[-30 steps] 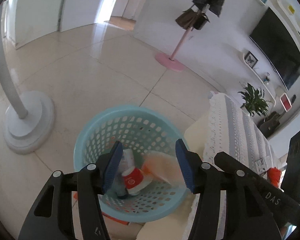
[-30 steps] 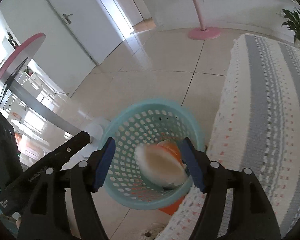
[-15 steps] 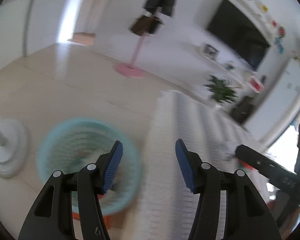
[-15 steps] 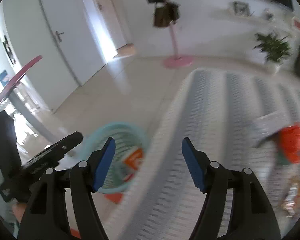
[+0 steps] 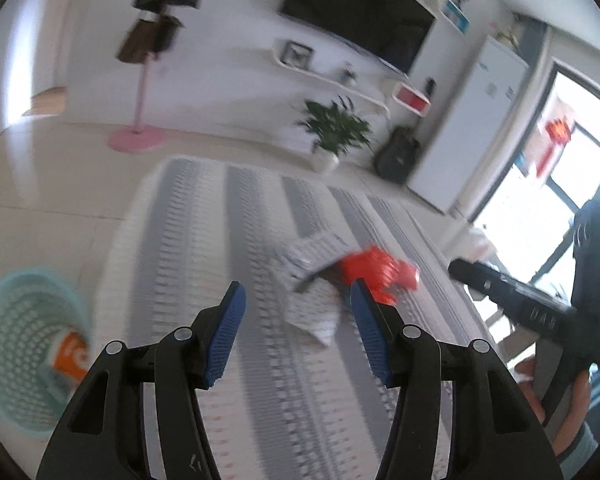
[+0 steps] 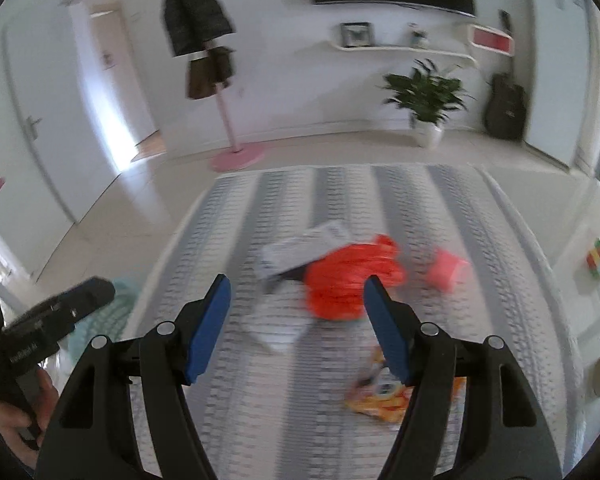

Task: Collect trash
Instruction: 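Grasp the white polka-dot bag with the left tool while the right tool grasps the red plastic bag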

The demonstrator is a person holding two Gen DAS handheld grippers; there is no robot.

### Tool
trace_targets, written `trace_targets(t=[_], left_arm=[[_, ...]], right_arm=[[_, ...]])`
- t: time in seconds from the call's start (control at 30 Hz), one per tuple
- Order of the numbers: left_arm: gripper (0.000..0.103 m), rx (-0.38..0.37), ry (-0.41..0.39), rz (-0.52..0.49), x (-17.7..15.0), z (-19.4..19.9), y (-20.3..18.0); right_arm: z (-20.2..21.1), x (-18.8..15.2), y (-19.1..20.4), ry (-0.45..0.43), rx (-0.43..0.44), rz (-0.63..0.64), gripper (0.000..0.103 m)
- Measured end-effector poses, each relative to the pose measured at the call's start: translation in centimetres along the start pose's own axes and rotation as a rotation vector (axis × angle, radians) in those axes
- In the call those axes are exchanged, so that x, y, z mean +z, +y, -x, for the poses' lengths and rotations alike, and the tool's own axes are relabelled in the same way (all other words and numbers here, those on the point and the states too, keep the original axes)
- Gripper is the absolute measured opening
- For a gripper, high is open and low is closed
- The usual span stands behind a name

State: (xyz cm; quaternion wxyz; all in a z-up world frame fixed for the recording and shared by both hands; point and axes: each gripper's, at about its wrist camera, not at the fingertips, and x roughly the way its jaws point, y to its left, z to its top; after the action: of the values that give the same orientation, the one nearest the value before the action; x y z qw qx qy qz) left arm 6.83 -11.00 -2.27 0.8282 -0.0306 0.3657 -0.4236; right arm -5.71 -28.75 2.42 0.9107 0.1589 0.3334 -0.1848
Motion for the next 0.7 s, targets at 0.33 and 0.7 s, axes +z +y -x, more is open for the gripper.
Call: trace_targets(t=[0.33,0.7], left_arm=[[0.054,0.009,0.175,-0.117,-2.5,-11.3,-1.9],[0.054,0.041,0.235,-0.176,-3.5,-16.8,-2.2]], right_arm=[[-4.7,-0.3,-5.9,0.054,-0.049,-0.061,0.066],[-11.6,0.4,-4.5,0.119,-0.044,-0.062,0.077]])
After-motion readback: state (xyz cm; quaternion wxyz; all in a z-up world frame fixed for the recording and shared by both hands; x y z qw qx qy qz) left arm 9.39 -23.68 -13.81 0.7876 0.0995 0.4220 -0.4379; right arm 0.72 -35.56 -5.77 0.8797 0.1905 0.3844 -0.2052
